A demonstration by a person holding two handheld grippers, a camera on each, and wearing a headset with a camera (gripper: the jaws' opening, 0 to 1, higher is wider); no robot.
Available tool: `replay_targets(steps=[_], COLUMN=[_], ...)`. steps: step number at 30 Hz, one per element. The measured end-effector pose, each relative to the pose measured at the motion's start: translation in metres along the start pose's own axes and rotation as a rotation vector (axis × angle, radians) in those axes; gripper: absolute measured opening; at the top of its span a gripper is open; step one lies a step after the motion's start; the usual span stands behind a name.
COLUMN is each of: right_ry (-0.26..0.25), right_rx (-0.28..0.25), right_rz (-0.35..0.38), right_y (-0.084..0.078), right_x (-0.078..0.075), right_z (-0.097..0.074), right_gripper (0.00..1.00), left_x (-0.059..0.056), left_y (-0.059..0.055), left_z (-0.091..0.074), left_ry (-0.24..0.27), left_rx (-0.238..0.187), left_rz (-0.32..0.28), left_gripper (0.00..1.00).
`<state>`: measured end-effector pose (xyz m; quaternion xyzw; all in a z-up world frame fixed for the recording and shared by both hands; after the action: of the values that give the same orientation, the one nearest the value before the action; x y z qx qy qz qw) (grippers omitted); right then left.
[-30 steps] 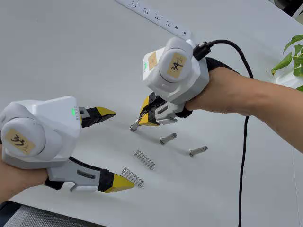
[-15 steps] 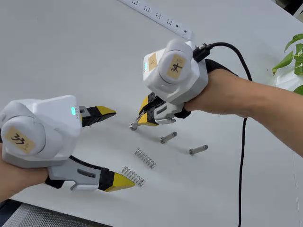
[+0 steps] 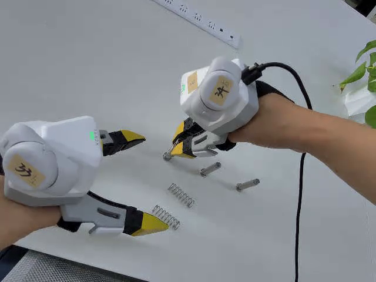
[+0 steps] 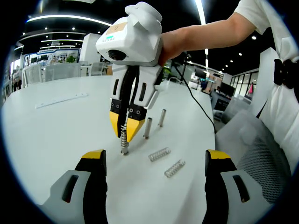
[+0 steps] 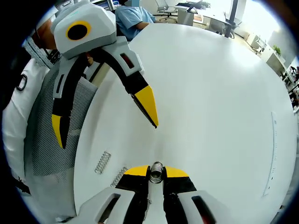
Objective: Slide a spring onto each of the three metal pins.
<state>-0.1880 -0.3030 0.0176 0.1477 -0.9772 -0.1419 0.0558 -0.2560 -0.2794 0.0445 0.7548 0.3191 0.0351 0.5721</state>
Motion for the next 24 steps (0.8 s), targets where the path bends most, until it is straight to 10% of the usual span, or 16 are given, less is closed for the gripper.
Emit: replay_targets(steps=[24], right_ry=[-0.042], right_rx=[-0.033], right_rz=[-0.006], right_y=[-0.005], right_x=[0.002], right_z=[0.014], right_gripper=[0.08], left_x=[-0.001], left_y=[-0.001], left_z=[0.000], left_ry=[-0.002], left_rx=[0.005], left_rz=[-0.003], left_gripper=[0.85])
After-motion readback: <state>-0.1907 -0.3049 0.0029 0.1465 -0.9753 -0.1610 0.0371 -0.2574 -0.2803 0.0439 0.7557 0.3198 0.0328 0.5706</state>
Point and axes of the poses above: the centre of the closed fingertips' face, and the gripper's own axes: z roughly forward along the fingers, x roughly to its left, y roughly out of its top, the point moved 2 cm from there along -z, roughly backward along the fingers, and after that the axes turned 5 degrees about -z, right-handed, at the moved point
